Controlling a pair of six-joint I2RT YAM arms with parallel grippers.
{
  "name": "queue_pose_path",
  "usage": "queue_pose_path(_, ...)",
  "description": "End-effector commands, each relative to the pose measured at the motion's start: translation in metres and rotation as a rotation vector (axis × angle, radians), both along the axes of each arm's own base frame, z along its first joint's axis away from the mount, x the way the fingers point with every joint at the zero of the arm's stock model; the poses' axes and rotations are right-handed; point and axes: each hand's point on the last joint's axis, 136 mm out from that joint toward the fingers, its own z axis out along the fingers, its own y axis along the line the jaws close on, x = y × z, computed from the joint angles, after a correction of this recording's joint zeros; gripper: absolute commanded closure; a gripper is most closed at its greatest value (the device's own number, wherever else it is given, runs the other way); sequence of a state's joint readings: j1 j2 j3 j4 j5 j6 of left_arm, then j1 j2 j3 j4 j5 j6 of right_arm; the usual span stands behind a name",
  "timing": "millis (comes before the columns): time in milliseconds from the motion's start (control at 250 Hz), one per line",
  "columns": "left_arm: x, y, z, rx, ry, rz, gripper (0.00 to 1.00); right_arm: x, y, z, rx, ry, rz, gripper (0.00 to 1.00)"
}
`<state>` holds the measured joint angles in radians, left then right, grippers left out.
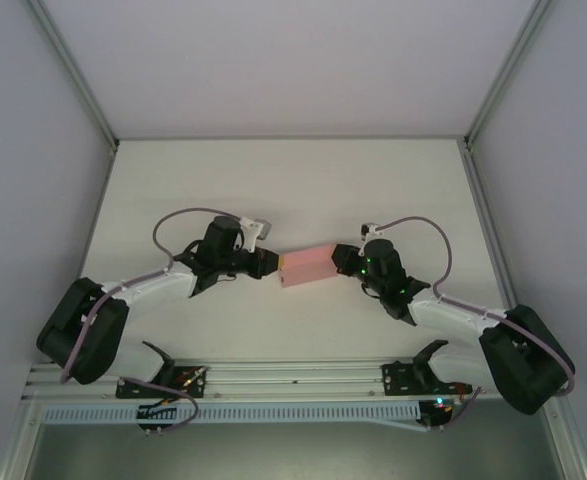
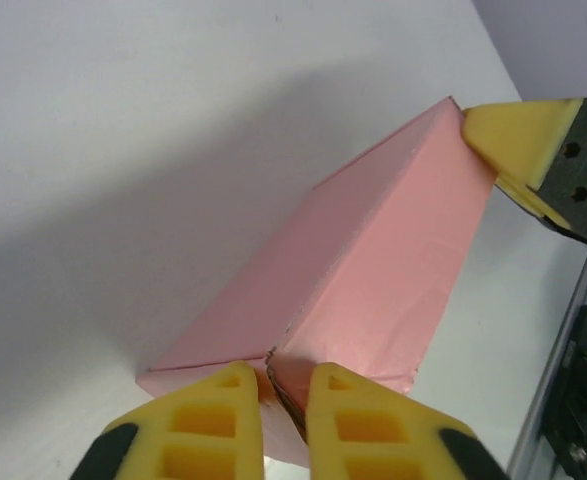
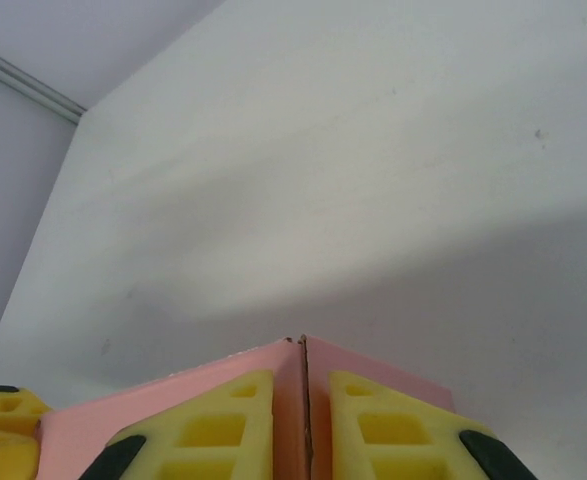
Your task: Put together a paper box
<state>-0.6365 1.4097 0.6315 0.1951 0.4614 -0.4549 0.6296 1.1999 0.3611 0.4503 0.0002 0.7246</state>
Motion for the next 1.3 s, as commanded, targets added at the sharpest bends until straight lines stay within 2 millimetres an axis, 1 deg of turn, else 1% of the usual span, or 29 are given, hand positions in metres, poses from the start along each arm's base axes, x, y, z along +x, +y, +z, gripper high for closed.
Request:
queue_pose_path(0, -0.036, 0.036, -0.097, 0.277, 0.115, 0.012, 0.99, -0.065, -0.025, -0.105, -0.261, 0.254, 0.148, 0.93)
queue_pose_path(116, -0.030, 0.039, -0.091, 0.283, 0.070, 0.036, 1.00, -0.062, -0.026, -0.099, -0.241, 0.199, 0.139, 0.99)
queue_pose_path(200, -0.024, 0.040, -0.084, 0.304, 0.043, 0.043, 1.00, -0.059, -0.026, -0.092, -0.237, 0.194, 0.126, 0.97)
queue_pose_path(248, -0.019, 0.037, -0.076, 0.302, 0.029, 0.046, 0.90, -0.056, -0.024, -0.084, -0.225, 0.189, 0.121, 0.92)
queue_pose_path(291, -0.013, 0.032, -0.066, 0.292, 0.020, 0.048, 0.71, -0.052, -0.021, -0.074, -0.214, 0.182, 0.119, 0.91)
queue_pose_path(347, -0.006, 0.022, -0.049, 0.265, 0.005, 0.041, 0.64, -0.048, -0.018, -0.061, -0.201, 0.188, 0.103, 0.90)
queue_pose_path(371, -0.003, 0.020, -0.042, 0.259, 0.001, 0.044, 0.58, -0.045, -0.018, -0.056, -0.202, 0.196, 0.087, 0.88)
queue_pose_path(399, 0.001, 0.016, -0.033, 0.255, -0.009, 0.046, 0.46, -0.042, -0.015, -0.047, -0.196, 0.191, 0.092, 0.82)
queue_pose_path(427, 0.006, 0.013, -0.025, 0.253, -0.019, 0.045, 0.44, -0.039, -0.011, -0.038, -0.182, 0.188, 0.095, 0.71)
queue_pose_path(479, 0.014, 0.010, -0.007, 0.252, -0.035, 0.062, 0.43, -0.033, -0.007, -0.021, -0.166, 0.177, 0.086, 0.70)
queue_pose_path(539, 0.023, 0.006, 0.015, 0.237, -0.067, 0.078, 0.27, -0.026, -0.004, -0.002, -0.164, 0.154, 0.077, 0.66)
queue_pose_path(559, 0.026, 0.006, 0.023, 0.232, -0.079, 0.089, 0.25, -0.022, -0.006, 0.004, -0.176, 0.150, 0.068, 0.64)
queue_pose_path(587, 0.031, 0.007, 0.032, 0.232, -0.088, 0.111, 0.23, -0.017, -0.007, 0.014, -0.198, 0.135, 0.059, 0.57)
queue_pose_path(615, 0.035, 0.007, 0.042, 0.233, -0.101, 0.124, 0.18, -0.013, -0.007, 0.024, -0.220, 0.112, 0.060, 0.45)
queue_pose_path(631, 0.038, 0.008, 0.047, 0.236, -0.105, 0.128, 0.13, -0.011, -0.006, 0.029, -0.231, 0.102, 0.066, 0.40)
queue_pose_path(675, 0.044, 0.010, 0.057, 0.249, -0.115, 0.142, 0.01, -0.006, -0.005, 0.042, -0.266, 0.068, 0.084, 0.37)
queue_pose_path(707, 0.050, 0.013, 0.063, 0.258, -0.123, 0.157, 0.00, -0.002, -0.003, 0.052, -0.282, 0.040, 0.095, 0.34)
queue_pose_path(731, 0.054, 0.015, 0.066, 0.265, -0.128, 0.168, 0.00, 0.001, -0.001, 0.057, -0.299, 0.018, 0.112, 0.28)
queue_pose_path(759, 0.060, 0.020, 0.070, 0.269, -0.131, 0.195, 0.00, 0.002, 0.003, 0.063, -0.319, -0.015, 0.153, 0.18)
queue_pose_path(791, 0.068, 0.027, 0.071, 0.282, -0.134, 0.230, 0.00, 0.001, 0.008, 0.066, -0.346, -0.046, 0.211, 0.03)
queue_pose_path(803, 0.071, 0.030, 0.073, 0.284, -0.138, 0.243, 0.00, 0.001, 0.011, 0.067, -0.358, -0.062, 0.242, 0.00)
queue_pose_path(843, 0.080, 0.039, 0.076, 0.286, -0.147, 0.286, 0.00, -0.008, 0.026, 0.067, -0.407, -0.126, 0.407, 0.00)
queue_pose_path(882, 0.090, 0.052, 0.077, 0.290, -0.148, 0.335, 0.00, -0.023, 0.038, 0.059, -0.469, -0.171, 0.599, 0.00)
queue_pose_path(926, 0.099, 0.064, 0.079, 0.294, -0.146, 0.376, 0.00, -0.040, 0.044, 0.047, -0.559, -0.218, 0.813, 0.00)
queue_pose_path(978, 0.108, 0.079, 0.081, 0.308, -0.151, 0.422, 0.00, -0.048, 0.042, 0.033, -0.678, -0.252, 0.980, 0.00)
queue_pose_path(1018, 0.114, 0.091, 0.083, 0.322, -0.159, 0.462, 0.00, -0.046, 0.040, 0.027, -0.752, -0.262, 1.045, 0.00)
queue_pose_path(1106, 0.120, 0.110, 0.085, 0.358, -0.184, 0.516, 0.00, -0.033, 0.037, 0.018, -0.894, -0.246, 1.157, 0.00)
queue_pose_path(1222, 0.121, 0.131, 0.082, 0.407, -0.188, 0.566, 0.00, -0.022, 0.039, 0.005, -1.022, -0.220, 1.294, 0.00)
queue_pose_path(1298, 0.120, 0.144, 0.078, 0.425, -0.175, 0.600, 0.00, -0.015, 0.037, -0.009, -1.145, -0.204, 1.364, 0.00)
